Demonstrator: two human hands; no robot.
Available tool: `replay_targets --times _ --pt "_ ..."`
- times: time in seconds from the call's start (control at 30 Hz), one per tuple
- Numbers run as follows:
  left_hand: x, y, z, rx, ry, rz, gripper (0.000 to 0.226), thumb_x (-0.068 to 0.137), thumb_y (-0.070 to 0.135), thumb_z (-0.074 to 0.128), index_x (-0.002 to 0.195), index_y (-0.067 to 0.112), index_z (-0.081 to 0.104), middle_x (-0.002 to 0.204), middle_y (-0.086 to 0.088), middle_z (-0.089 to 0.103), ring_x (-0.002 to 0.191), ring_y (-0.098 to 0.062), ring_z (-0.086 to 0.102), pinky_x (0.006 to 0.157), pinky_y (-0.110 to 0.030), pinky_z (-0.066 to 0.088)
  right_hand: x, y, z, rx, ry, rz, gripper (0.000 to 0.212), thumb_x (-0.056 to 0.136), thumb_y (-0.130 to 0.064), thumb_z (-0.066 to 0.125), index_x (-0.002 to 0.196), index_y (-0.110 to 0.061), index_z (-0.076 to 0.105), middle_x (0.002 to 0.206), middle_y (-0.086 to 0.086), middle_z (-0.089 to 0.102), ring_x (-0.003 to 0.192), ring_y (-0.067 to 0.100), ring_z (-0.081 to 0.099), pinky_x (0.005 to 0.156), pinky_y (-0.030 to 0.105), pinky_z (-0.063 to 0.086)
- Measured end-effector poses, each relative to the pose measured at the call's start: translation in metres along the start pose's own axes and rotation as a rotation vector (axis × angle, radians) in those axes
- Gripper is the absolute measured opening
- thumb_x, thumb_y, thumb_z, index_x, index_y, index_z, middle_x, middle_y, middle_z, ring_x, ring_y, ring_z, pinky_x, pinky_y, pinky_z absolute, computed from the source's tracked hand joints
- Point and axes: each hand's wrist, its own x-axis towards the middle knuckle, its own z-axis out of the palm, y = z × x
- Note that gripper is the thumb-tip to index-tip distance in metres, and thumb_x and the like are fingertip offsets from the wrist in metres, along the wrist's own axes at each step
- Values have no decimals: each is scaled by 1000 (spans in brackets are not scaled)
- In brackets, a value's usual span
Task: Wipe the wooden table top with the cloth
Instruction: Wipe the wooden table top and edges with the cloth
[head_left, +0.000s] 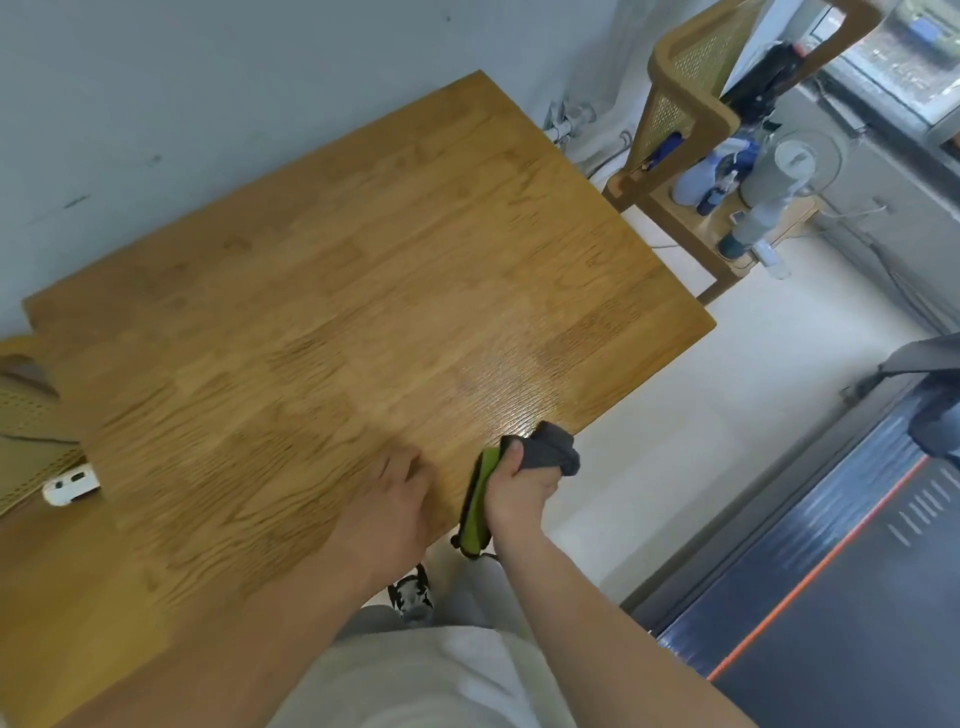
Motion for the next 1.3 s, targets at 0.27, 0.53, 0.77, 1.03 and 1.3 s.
replay_targets --times 0.27,0.53,0.77,1.03,1.3 --pt "-2 17 22 -55 61 -115 49 97 26 54 145 24 46 150 3 33 137 -22 32 102 -36 46 76 -37 -34 15 111 -2 81 103 -55 42 157 -2 11 157 25 29 135 44 43 108 47 38" --pt "-39 -12 32 -125 75 -131 47 94 21 59 141 16 52 150 -4 38 133 -28 38 108 -42 42 19 5 0 -32 79 -91 69 106 -48 40 148 2 22 146 31 39 123 48 51 94 46 44" --pt "-104 -77 37 -170 58 -167 48 97 24 55 144 20 48 147 1 35 133 -23 40 100 -36 46 -82 74 68 -60 32 -84 70 105 -47 42 150 2 21 142 28 43 120 45 54 92 45 49" --pt "-213 -173 49 -255 126 -191 45 93 14 64 138 12 60 141 -2 49 116 -24 57 93 -37 53 -236 165 170 2 -79 13 67 105 -38 48 150 5 24 143 28 48 121 40 58 84 32 44" --pt "-251 -204 69 -298 87 -170 58 96 21 58 153 23 44 151 0 41 130 -24 49 103 -38 48 -197 147 150 83 -36 26 69 103 -56 38 152 -11 21 141 14 51 122 35 55 102 44 46"
